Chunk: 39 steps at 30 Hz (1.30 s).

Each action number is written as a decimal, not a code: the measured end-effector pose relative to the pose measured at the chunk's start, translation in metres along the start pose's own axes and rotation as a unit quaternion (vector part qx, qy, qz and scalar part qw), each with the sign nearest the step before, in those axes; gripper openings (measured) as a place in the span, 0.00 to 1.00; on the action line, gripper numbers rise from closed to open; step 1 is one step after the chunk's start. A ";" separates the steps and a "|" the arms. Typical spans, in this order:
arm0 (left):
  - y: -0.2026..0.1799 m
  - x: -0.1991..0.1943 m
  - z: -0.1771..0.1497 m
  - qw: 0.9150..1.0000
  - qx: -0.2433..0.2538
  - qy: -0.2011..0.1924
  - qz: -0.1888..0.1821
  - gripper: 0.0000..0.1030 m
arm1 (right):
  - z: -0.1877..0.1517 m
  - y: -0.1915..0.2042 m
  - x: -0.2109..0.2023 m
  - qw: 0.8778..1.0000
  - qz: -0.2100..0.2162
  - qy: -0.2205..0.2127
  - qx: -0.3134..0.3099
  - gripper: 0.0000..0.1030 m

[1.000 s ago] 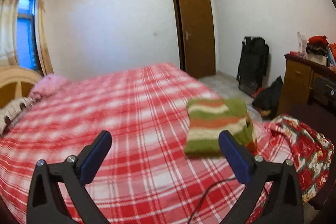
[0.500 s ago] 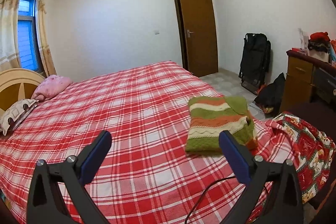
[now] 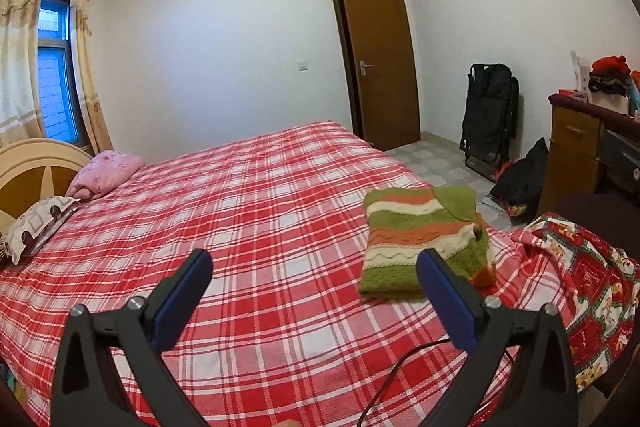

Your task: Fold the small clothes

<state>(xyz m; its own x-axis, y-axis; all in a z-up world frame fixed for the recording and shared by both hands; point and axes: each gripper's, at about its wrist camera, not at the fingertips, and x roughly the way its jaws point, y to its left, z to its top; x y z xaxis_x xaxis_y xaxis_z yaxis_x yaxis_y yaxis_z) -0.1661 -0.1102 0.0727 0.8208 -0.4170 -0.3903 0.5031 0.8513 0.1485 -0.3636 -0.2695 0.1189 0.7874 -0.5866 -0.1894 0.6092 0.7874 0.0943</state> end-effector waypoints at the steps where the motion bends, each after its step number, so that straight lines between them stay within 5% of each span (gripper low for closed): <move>1: -0.001 0.001 0.001 1.000 0.001 0.001 -0.001 1.00 | 0.000 0.000 0.000 1.000 0.000 0.000 -0.001 0.82; 39: -0.005 0.003 0.000 1.000 0.001 0.010 -0.010 1.00 | -0.004 -0.002 0.006 1.000 0.005 0.013 0.005 0.82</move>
<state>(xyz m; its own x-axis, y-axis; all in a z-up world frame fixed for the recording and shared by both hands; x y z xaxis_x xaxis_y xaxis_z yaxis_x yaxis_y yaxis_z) -0.1663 -0.1153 0.0708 0.8046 -0.4282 -0.4114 0.5203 0.8422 0.1411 -0.3607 -0.2737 0.1141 0.7909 -0.5733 -0.2141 0.6022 0.7914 0.1053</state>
